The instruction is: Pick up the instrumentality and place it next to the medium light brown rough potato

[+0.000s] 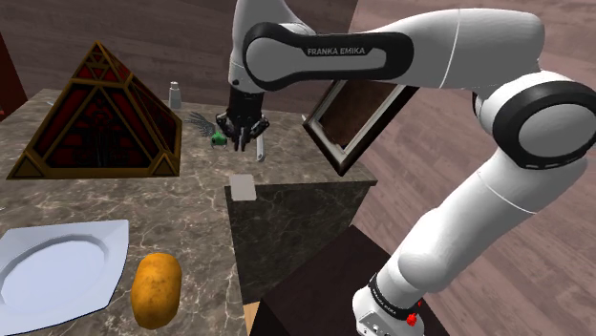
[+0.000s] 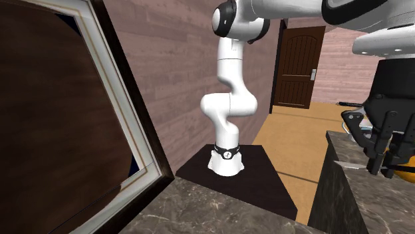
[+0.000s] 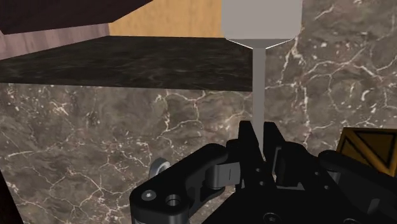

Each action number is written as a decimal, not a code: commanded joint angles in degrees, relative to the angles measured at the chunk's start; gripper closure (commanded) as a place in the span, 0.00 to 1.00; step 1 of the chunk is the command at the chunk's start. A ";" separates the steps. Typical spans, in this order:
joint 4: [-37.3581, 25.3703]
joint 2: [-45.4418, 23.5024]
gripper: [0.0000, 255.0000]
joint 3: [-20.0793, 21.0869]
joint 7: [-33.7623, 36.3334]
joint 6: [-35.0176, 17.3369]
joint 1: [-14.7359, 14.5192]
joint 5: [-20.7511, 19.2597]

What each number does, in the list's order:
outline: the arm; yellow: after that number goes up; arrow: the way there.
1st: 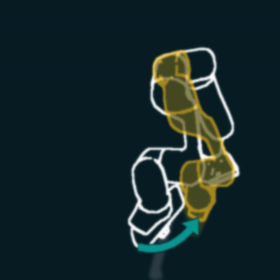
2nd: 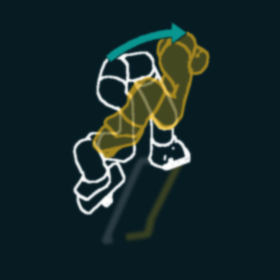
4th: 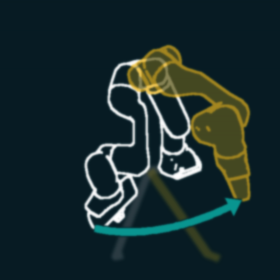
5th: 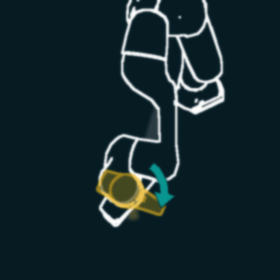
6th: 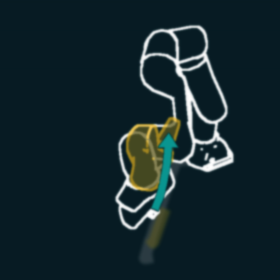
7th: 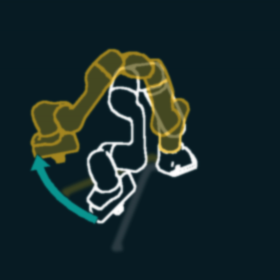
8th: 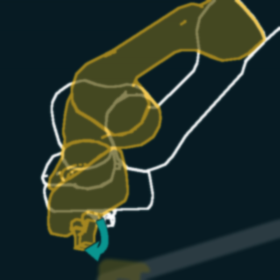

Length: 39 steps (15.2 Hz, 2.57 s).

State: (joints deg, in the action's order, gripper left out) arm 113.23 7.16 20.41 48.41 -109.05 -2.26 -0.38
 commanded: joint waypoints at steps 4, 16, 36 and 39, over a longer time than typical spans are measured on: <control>-4.38 -4.08 1.00 4.14 7.70 0.84 -2.93 -1.56; -23.56 -20.98 1.00 11.48 26.65 6.65 -13.61 -10.75; -14.12 -25.17 1.00 10.82 30.27 -6.08 -14.72 -13.84; -12.78 -25.95 1.00 10.58 30.75 -8.06 -14.83 -14.44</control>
State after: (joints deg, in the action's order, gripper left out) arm 99.80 -18.64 31.06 79.01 -116.44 -17.09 -14.70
